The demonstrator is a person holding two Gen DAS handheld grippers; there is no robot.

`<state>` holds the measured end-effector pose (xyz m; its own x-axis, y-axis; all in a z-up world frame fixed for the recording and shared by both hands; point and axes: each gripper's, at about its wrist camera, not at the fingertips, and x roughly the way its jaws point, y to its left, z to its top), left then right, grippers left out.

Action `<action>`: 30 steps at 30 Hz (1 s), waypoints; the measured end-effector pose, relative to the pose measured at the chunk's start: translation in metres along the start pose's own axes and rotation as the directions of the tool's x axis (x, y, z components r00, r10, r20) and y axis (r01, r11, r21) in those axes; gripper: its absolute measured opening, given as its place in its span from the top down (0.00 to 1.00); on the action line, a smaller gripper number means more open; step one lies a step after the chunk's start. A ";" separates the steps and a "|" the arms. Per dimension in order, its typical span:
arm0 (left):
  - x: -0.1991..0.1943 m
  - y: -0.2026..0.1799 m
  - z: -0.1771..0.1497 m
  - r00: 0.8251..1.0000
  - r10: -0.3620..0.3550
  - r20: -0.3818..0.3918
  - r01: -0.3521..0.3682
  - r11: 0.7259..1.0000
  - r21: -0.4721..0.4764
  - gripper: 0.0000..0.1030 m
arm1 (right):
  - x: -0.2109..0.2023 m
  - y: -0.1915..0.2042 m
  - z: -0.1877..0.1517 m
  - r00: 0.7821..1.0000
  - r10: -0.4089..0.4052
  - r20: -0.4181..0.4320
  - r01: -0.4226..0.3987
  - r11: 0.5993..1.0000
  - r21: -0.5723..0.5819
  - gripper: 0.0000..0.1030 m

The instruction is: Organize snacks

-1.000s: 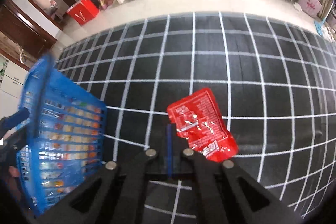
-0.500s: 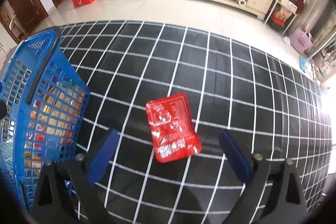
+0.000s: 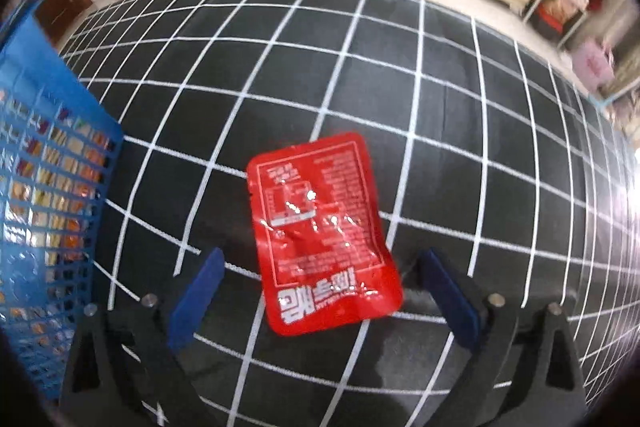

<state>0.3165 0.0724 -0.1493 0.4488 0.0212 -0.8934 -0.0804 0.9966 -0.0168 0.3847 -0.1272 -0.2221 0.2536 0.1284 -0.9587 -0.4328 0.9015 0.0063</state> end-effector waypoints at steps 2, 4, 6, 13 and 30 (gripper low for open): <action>0.003 -0.001 -0.001 1.000 0.001 -0.005 -0.001 1.000 0.006 0.21 | 0.000 0.001 -0.002 1.000 -0.002 0.013 0.002 1.000 -0.015 0.03; 0.005 -0.001 -0.002 1.000 0.011 -0.006 -0.011 1.000 0.015 0.21 | -0.001 0.001 -0.003 1.000 -0.001 0.010 0.001 1.000 -0.022 0.07; 0.007 -0.001 -0.003 1.000 0.016 -0.008 -0.016 1.000 0.016 0.21 | -0.007 0.000 -0.006 1.000 0.003 0.028 -0.002 0.999 -0.032 0.39; 0.008 0.002 -0.005 1.000 -0.003 -0.012 0.003 1.000 0.000 0.21 | -0.016 0.002 -0.007 0.999 0.023 0.036 -0.022 0.999 -0.033 0.68; -0.008 -0.003 -0.008 0.999 -0.034 0.009 0.034 0.999 0.000 0.21 | -0.024 -0.014 -0.007 0.993 0.102 0.055 -0.106 0.992 0.068 0.99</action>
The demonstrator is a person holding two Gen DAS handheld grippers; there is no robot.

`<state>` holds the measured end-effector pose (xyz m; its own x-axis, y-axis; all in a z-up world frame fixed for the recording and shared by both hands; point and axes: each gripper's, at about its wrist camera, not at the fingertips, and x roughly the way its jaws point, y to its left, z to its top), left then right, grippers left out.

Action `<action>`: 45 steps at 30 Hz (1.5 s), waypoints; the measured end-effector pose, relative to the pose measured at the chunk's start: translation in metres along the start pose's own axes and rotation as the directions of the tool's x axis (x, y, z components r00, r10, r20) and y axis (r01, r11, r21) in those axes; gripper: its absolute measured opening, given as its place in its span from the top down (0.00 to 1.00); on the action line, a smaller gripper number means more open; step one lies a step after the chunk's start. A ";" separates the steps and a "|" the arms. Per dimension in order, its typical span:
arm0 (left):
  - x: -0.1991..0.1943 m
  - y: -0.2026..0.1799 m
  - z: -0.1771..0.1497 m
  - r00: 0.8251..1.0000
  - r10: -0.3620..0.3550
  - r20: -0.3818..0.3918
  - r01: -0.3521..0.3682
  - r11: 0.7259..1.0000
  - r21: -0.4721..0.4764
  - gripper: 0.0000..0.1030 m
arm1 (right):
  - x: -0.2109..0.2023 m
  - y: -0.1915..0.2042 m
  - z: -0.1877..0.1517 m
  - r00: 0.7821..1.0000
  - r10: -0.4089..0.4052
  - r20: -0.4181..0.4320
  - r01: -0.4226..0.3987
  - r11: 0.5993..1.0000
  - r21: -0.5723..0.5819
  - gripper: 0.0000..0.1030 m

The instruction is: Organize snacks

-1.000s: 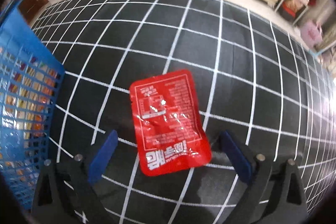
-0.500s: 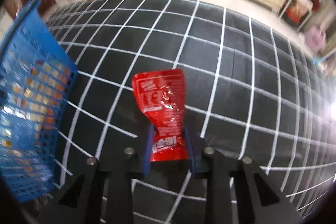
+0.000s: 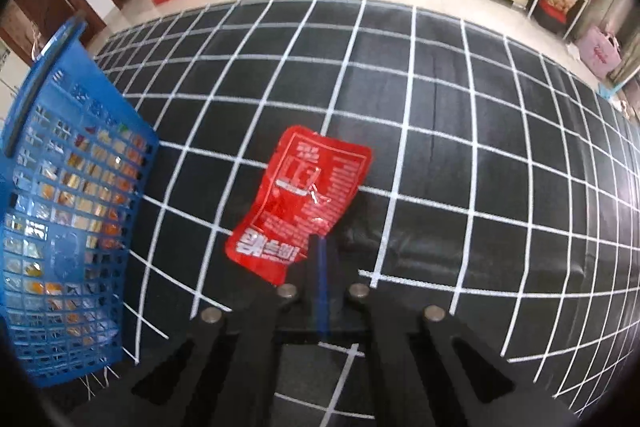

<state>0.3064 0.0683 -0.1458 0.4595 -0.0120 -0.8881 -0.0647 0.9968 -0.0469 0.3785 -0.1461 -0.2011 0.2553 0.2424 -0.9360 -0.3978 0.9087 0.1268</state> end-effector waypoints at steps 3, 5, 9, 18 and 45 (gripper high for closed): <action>-0.006 0.002 -0.003 1.000 0.004 0.004 -0.004 1.000 0.000 0.21 | -0.020 0.012 -0.002 0.999 0.005 0.041 -0.005 1.000 -0.014 0.99; -0.012 0.004 -0.005 1.000 0.003 0.011 -0.003 1.000 -0.001 0.21 | -0.038 0.020 0.001 0.997 0.002 0.081 0.000 1.000 -0.024 0.99; -0.029 0.010 -0.010 0.999 0.003 0.035 -0.003 1.000 -0.011 0.21 | -0.070 0.037 0.006 0.991 0.003 0.131 0.002 0.999 -0.042 0.99; -0.083 0.025 -0.024 0.993 -0.017 0.115 0.019 1.000 -0.018 0.21 | -0.144 0.085 0.000 0.970 0.032 0.240 -0.017 0.998 -0.066 0.99; -0.104 0.107 -0.070 0.990 0.041 0.138 -0.029 0.996 -0.086 0.17 | -0.053 0.215 0.016 0.999 -0.049 0.013 0.051 0.980 -0.194 0.99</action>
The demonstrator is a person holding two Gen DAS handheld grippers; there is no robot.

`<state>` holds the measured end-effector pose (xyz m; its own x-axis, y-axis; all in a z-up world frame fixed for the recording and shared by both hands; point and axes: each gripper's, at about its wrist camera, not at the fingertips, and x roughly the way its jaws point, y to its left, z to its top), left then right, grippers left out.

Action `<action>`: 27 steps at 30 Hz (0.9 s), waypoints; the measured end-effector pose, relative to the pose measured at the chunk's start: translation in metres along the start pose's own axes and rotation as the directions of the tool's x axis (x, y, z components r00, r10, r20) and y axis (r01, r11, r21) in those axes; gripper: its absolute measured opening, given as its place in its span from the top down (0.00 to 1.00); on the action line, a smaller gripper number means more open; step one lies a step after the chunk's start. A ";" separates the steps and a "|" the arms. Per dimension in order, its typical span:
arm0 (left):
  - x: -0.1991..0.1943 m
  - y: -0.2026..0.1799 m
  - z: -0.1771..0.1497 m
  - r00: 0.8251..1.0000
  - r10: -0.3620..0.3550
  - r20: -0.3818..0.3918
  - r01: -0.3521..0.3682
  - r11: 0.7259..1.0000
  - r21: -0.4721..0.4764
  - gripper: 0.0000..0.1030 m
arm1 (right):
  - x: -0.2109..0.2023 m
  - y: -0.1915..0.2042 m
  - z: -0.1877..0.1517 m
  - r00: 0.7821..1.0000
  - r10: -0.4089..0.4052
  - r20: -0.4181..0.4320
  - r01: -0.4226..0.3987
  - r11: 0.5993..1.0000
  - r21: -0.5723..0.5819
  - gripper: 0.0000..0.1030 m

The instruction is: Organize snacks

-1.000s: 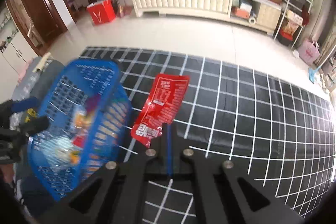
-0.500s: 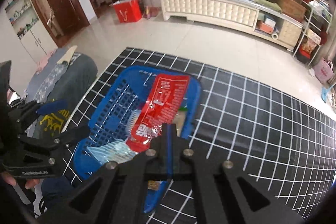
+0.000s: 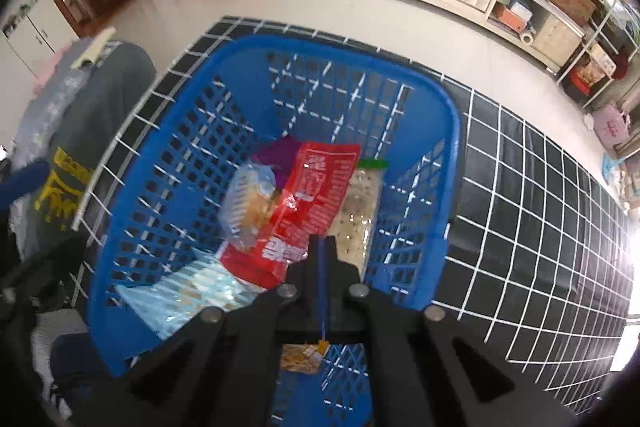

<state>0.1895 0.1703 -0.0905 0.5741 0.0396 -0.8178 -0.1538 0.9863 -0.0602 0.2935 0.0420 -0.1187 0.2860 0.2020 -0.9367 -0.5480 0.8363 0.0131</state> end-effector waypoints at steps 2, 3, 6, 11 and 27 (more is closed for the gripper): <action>0.001 0.004 -0.002 1.000 0.003 0.002 -0.003 1.000 0.002 0.17 | 0.005 0.004 -0.003 0.998 -0.056 -0.015 0.056 0.998 -0.009 0.99; 0.001 0.005 -0.002 1.000 0.007 0.008 -0.007 1.000 0.003 0.17 | 0.006 0.006 -0.003 0.997 -0.080 -0.013 0.080 0.997 -0.016 0.99; 0.003 0.008 -0.003 1.000 -0.002 0.015 0.003 1.000 -0.013 0.17 | 0.006 0.008 -0.003 0.994 -0.113 -0.003 0.113 0.993 -0.030 0.98; 0.004 0.009 -0.009 1.000 -0.019 0.016 0.019 0.999 -0.025 0.17 | -0.008 0.009 -0.009 0.992 -0.124 0.024 0.125 0.992 -0.016 0.52; -0.066 -0.041 -0.036 0.983 -0.048 0.176 0.040 0.998 0.050 0.00 | -0.152 -0.006 -0.098 0.938 -0.105 0.329 0.070 0.991 0.115 0.36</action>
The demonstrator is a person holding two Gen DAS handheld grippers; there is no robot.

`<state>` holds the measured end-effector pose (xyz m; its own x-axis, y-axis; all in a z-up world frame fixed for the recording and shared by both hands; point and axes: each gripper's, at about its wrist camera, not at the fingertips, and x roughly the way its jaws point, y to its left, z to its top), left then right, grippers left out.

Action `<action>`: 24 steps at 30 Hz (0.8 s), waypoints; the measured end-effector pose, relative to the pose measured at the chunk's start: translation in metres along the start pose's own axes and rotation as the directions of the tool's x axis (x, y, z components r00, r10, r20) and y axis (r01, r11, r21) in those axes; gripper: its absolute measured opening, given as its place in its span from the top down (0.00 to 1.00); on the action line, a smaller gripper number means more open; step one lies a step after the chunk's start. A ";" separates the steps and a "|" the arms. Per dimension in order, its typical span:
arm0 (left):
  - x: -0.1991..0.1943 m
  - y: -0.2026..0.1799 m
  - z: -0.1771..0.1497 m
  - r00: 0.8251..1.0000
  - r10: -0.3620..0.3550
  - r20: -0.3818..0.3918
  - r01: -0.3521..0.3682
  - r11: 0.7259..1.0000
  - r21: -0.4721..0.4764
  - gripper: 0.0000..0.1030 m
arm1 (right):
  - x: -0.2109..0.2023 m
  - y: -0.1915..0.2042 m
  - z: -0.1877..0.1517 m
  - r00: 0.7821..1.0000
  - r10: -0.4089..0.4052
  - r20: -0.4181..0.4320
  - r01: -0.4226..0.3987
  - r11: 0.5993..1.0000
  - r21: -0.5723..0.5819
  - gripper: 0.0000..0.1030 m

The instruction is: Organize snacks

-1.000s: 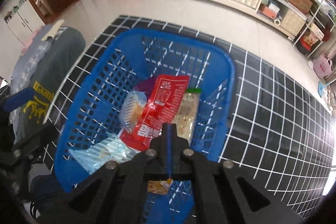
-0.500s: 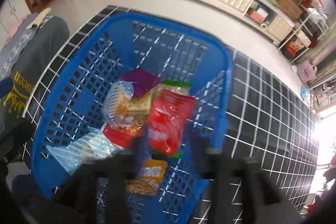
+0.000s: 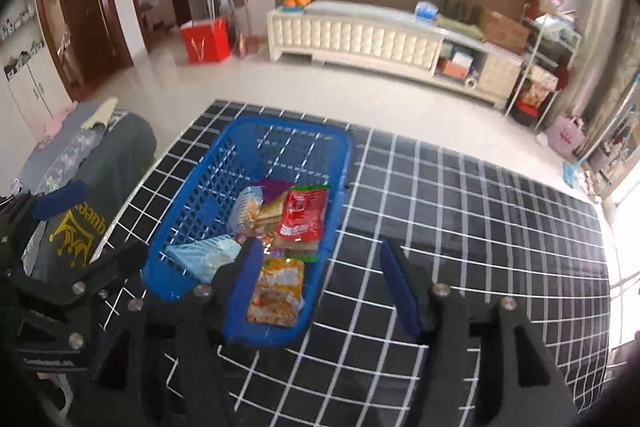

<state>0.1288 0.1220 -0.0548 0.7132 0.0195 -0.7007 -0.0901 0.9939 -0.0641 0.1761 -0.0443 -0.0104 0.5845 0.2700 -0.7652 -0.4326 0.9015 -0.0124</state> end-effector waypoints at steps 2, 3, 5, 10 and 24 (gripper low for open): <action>-0.015 -0.012 -0.003 0.999 -0.007 0.033 0.006 1.000 0.021 0.00 | -0.021 -0.004 -0.006 0.999 -0.016 0.037 0.016 1.000 0.002 0.36; -0.023 -0.019 -0.005 0.999 -0.006 0.052 0.005 0.999 0.036 0.00 | -0.027 -0.007 -0.009 0.998 -0.019 0.052 0.019 1.000 0.004 0.35; -0.036 -0.031 -0.007 0.996 0.000 0.085 -0.005 0.998 0.062 0.00 | -0.051 -0.013 -0.017 0.993 -0.037 0.108 0.035 0.999 0.017 0.29; -0.073 -0.054 -0.015 0.986 -0.021 0.165 0.008 0.997 0.082 0.00 | -0.091 -0.021 -0.037 0.974 -0.087 0.211 0.083 0.996 0.027 0.13; -0.151 -0.100 -0.047 0.949 -0.012 0.315 -0.024 0.993 0.113 0.00 | -0.159 -0.030 -0.085 0.916 -0.143 0.374 0.119 0.989 0.085 0.00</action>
<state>-0.0024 0.0140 0.0238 0.8969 0.0404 -0.4404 -0.0284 0.9990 0.0337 0.0377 -0.1426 0.0567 0.8542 0.2454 -0.4584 -0.3001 0.9527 -0.0492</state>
